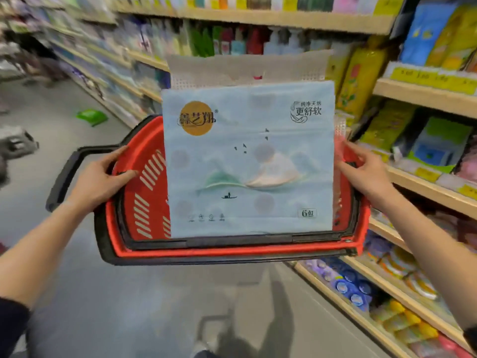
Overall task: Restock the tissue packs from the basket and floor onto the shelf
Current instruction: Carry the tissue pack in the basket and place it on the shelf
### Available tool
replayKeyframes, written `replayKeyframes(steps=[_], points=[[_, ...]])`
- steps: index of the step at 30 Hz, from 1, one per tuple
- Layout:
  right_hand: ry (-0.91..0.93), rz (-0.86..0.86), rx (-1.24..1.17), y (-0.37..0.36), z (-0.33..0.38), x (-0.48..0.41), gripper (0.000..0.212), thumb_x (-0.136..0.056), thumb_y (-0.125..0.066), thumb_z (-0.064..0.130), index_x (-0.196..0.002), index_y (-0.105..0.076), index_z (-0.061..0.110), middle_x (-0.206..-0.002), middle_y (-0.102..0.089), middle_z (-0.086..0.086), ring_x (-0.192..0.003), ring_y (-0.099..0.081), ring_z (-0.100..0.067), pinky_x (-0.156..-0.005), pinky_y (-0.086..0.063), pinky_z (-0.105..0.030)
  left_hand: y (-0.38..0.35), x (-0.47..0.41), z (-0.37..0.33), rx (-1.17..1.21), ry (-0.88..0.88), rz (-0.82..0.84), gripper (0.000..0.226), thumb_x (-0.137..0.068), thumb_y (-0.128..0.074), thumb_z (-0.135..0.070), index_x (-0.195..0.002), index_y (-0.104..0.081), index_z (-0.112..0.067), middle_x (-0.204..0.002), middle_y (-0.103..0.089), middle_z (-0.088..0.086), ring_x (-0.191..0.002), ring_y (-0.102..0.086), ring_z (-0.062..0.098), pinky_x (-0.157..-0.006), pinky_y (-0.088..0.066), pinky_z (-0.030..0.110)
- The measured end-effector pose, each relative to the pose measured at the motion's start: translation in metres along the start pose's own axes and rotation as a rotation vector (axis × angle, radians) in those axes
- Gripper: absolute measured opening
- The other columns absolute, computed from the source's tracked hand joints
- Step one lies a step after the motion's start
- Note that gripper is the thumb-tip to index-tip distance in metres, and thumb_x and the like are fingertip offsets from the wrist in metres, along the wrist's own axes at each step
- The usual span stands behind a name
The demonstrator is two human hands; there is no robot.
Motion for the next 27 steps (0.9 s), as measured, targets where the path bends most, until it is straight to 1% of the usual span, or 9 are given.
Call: replayKeyframes(steps=[3,6,9,11,14,17,21,23,27], points=[[0.03,0.064,-0.028,-0.056,0.029,-0.029,0.072,-0.064,-0.068,0.037,-0.13,-0.05,0.016,-0.117,-0.063,0.001,-0.1,-0.057,-0.004,-0.092,-0.044,-0.024,0.046,-0.007,0.03,-0.047,0.029,-0.09,0.061,-0.079,-0.07,-0.025,-0.132,-0.044,-0.04,-0.118,-0.064,0.003,-0.102,-0.062,0.019,-0.095,-0.047,0.04],[0.068,0.136,-0.011,-0.117,0.061,-0.055,0.071,-0.064,-0.068,0.038,-0.13,-0.05,0.02,-0.113,-0.064,0.004,-0.096,-0.055,-0.004,-0.093,-0.044,-0.03,0.093,-0.013,0.062,-0.106,0.09,-0.184,0.062,-0.077,-0.072,-0.027,-0.134,-0.047,-0.029,-0.115,-0.067,0.008,-0.099,-0.064,0.02,-0.093,-0.048,0.04],[0.11,0.189,-0.013,-0.179,0.093,-0.075,0.062,-0.071,-0.071,0.027,-0.129,-0.051,0.015,-0.119,-0.063,-0.003,-0.101,-0.051,-0.006,-0.095,-0.04,-0.029,0.138,-0.022,0.085,-0.151,0.144,-0.252,0.061,-0.078,-0.071,-0.028,-0.134,-0.048,-0.027,-0.108,-0.067,0.005,-0.093,-0.062,0.016,-0.084,-0.047,0.033],[0.121,0.235,-0.038,-0.218,0.113,-0.09,0.056,-0.077,-0.069,0.018,-0.13,-0.05,0.013,-0.124,-0.06,-0.008,-0.108,-0.048,-0.008,-0.098,-0.037,-0.026,0.166,-0.03,0.101,-0.168,0.178,-0.288,0.061,-0.077,-0.071,-0.03,-0.134,-0.048,-0.03,-0.11,-0.067,0.006,-0.096,-0.062,0.019,-0.083,-0.047,0.034],[0.124,0.29,-0.102,-0.273,0.145,-0.111,0.055,-0.077,-0.069,0.021,-0.13,-0.052,0.019,-0.122,-0.061,-0.005,-0.11,-0.053,-0.012,-0.102,-0.041,-0.033,0.203,-0.038,0.126,-0.161,0.232,-0.341,0.06,-0.077,-0.07,-0.036,-0.133,-0.048,-0.034,-0.117,-0.065,0.006,-0.095,-0.062,0.02,-0.084,-0.047,0.035],[0.16,0.314,-0.134,-0.32,0.176,-0.133,0.05,-0.08,-0.066,0.017,-0.128,-0.053,0.015,-0.117,-0.058,-0.002,-0.107,-0.051,-0.01,-0.095,-0.039,-0.027,0.232,-0.05,0.147,-0.175,0.285,-0.414,0.059,-0.078,-0.067,-0.042,-0.133,-0.047,-0.037,-0.119,-0.065,0.006,-0.101,-0.062,0.022,-0.085,-0.046,0.036],[0.183,0.353,-0.135,-0.383,0.2,-0.176,0.047,-0.078,-0.067,0.025,-0.125,-0.057,0.022,-0.111,-0.063,-0.002,-0.101,-0.054,-0.012,-0.099,-0.042,-0.037,0.254,-0.08,0.171,-0.181,0.332,-0.47,0.058,-0.078,-0.066,-0.043,-0.133,-0.047,-0.036,-0.121,-0.064,0.006,-0.104,-0.062,0.024,-0.082,-0.045,0.034],[0.182,0.364,-0.131,-0.415,0.207,-0.201,0.047,-0.078,-0.067,0.028,-0.123,-0.057,0.025,-0.11,-0.062,0.001,-0.102,-0.054,-0.012,-0.1,-0.042,-0.036,0.261,-0.102,0.183,-0.191,0.348,-0.488,0.058,-0.079,-0.066,-0.042,-0.133,-0.048,-0.034,-0.125,-0.061,0.007,-0.11,-0.06,0.025,-0.081,-0.042,0.033],[0.232,0.415,-0.155,-0.486,0.22,-0.257,0.046,-0.08,-0.065,0.018,-0.125,-0.056,0.016,-0.118,-0.058,0.001,-0.107,-0.049,-0.009,-0.101,-0.037,-0.031,0.27,-0.159,0.212,-0.188,0.388,-0.494,0.06,-0.077,-0.066,-0.047,-0.133,-0.047,-0.036,-0.129,-0.059,0.004,-0.111,-0.059,0.024,-0.083,-0.045,0.035]])
Point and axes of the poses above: each hand's wrist, its own x-axis away from the middle knuckle, its own y-axis out of the back of the hand, z = x × y, the point moved 6 cm from there along -x, towards the middle knuckle
